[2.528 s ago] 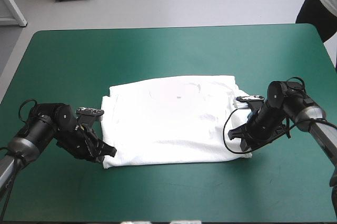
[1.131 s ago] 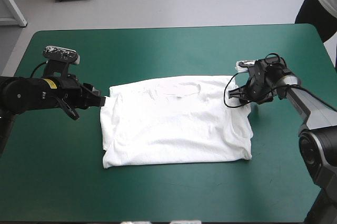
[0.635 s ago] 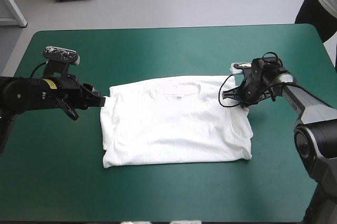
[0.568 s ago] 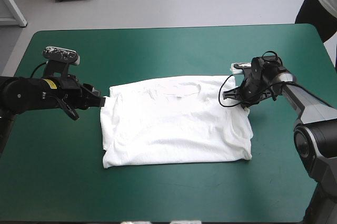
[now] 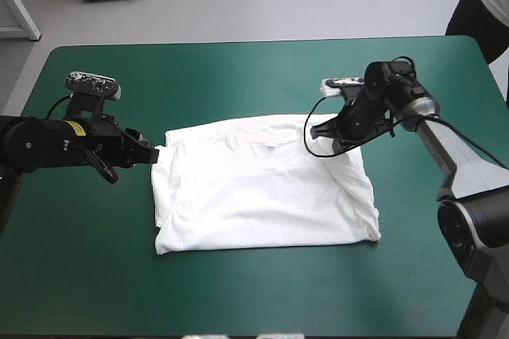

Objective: Fold the cloth

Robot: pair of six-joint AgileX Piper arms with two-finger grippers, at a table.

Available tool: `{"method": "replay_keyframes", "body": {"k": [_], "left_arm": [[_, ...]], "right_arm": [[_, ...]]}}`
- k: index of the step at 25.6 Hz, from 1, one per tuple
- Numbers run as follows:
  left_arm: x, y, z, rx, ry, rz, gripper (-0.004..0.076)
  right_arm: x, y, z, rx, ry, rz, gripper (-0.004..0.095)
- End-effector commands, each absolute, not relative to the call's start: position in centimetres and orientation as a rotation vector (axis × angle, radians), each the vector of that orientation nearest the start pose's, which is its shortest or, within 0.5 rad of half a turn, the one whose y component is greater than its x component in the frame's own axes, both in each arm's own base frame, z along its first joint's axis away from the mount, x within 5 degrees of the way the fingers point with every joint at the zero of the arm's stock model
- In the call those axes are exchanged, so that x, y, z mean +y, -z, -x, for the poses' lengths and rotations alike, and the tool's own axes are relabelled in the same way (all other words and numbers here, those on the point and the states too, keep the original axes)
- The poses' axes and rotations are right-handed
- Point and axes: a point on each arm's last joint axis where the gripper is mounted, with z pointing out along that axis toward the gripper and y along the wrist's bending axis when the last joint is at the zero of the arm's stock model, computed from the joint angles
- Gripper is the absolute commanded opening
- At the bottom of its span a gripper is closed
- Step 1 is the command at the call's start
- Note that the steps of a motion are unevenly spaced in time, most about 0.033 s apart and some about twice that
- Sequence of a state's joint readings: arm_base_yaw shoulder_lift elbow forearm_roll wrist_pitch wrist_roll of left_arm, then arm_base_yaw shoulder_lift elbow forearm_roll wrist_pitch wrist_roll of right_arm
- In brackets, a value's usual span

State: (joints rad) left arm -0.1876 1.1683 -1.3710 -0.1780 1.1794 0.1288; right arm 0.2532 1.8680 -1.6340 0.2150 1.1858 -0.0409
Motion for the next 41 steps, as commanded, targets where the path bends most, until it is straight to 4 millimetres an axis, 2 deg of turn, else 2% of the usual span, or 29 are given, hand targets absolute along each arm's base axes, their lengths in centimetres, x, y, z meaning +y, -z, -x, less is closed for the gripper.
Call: {"method": "replay_keyframes", "body": {"k": [1,5,6,8,10,12,13,16,17,20,23,25,28,30,32,34,41], "left_arm": [[-5.5,-43.8,-20.6,2.334,0.285,-0.353,0.0318],[-5.5,-43.6,-20.4,2.354,0.285,-0.36,0.0318],[-5.5,-43.7,-20.3,2.353,0.284,-0.364,0.0318],[-5.5,-43.8,-20.1,2.345,0.28,-0.366,0.0318],[-5.4,-43.9,-19.8,2.347,0.277,-0.369,0.0318],[-5.2,-44.1,-19.1,2.359,0.273,-0.377,0.0318],[-5.2,-44.2,-18.7,2.36,0.27,-0.379,0.0319],[-4.9,-44.3,-17.5,2.39,0.255,-0.397,0.0319],[-4.9,-44.2,-16.7,2.406,0.231,-0.412,0.0319],[-5.7,-43.4,-15.6,2.409,0.253,-0.485,0.0319],[-6.0,-41.3,-14.9,2.469,0.266,-0.519,0.0334],[-5.9,-39.4,-14.7,2.533,0.27,-0.517,0.0391],[-5.9,-36.7,-14.6,2.627,0.265,-0.516,0.0473],[-5.9,-35.2,-14.7,2.688,0.263,-0.507,0.0494],[-6.0,-33.7,-14.8,2.734,0.261,-0.497,0.0494],[-6.1,-32.2,-15.0,2.77,0.261,-0.491,0.0494],[-6.4,-28.7,-16.6,2.79,0.252,-0.429,0.0494]], "right_arm": [[13.6,-28.4,-37.4,2.844,-0.364,0.437,-0.0013],[14.4,-24.7,-38.5,2.931,-0.299,0.482,-0.0013],[14.4,-24.7,-38.5,2.932,-0.284,0.491,-0.001],[14.2,-25.3,-38.4,2.911,-0.265,0.548,0.0071],[14.2,-26.6,-38.3,2.9,-0.269,0.557,0.0221],[13.9,-29.2,-37.6,2.85,-0.265,0.552,0.0437],[13.6,-30.0,-37.2,2.837,-0.244,0.549,0.0471],[12.8,-33.1,-35.8,2.763,-0.199,0.518,0.0496],[12.2,-35.3,-34.5,2.704,-0.18,0.501,0.0496],[11.1,-39.0,-32.2,2.603,-0.151,0.467,0.0496],[10.0,-41.9,-29.9,2.519,-0.131,0.421,0.0496],[9.4,-43.7,-28.2,2.463,-0.135,0.399,0.0496],[8.7,-45.7,-26.1,2.395,-0.146,0.388,0.0496],[8.3,-46.5,-24.9,2.368,-0.155,0.373,0.0496],[7.9,-46.5,-23.8,2.364,-0.159,0.365,0.0496],[7.4,-45.5,-23.0,2.394,-0.12,0.357,0.0496],[6.3,-40.0,-21.2,2.563,-0.025,0.371,0.0496]]}}
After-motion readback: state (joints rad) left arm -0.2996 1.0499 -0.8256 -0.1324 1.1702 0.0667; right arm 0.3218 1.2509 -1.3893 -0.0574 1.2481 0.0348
